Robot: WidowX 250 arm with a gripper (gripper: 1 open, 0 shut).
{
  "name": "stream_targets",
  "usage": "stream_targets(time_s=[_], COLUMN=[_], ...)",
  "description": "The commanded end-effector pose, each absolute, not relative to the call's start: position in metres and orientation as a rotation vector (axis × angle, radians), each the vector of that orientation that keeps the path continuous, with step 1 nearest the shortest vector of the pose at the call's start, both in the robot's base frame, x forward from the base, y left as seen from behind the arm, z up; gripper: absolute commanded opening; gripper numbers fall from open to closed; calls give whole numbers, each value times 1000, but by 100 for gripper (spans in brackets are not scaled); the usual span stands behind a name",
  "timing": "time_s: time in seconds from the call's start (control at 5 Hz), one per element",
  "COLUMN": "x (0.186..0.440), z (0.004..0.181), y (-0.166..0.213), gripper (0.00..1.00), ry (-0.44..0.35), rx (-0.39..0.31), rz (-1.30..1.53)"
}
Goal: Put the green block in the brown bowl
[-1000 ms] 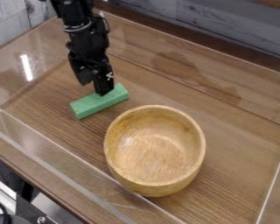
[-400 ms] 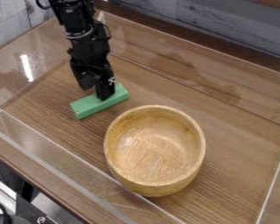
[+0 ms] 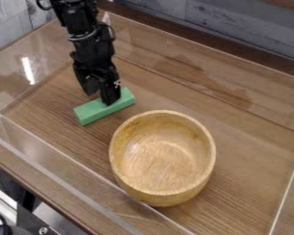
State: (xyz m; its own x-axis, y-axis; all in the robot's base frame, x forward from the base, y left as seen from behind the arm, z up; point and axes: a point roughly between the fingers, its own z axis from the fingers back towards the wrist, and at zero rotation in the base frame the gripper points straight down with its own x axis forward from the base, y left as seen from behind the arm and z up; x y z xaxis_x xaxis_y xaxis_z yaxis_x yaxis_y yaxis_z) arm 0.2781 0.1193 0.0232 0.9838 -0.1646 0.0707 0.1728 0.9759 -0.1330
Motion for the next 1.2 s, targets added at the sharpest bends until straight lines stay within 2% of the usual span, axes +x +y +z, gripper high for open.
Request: stream_targets(time_s=[0.0, 1.0], x=[281, 282], z=[16, 10], y=[118, 106], gripper=[100, 100], ry=[-61, -19], rx=[-132, -165], rz=[-167, -136])
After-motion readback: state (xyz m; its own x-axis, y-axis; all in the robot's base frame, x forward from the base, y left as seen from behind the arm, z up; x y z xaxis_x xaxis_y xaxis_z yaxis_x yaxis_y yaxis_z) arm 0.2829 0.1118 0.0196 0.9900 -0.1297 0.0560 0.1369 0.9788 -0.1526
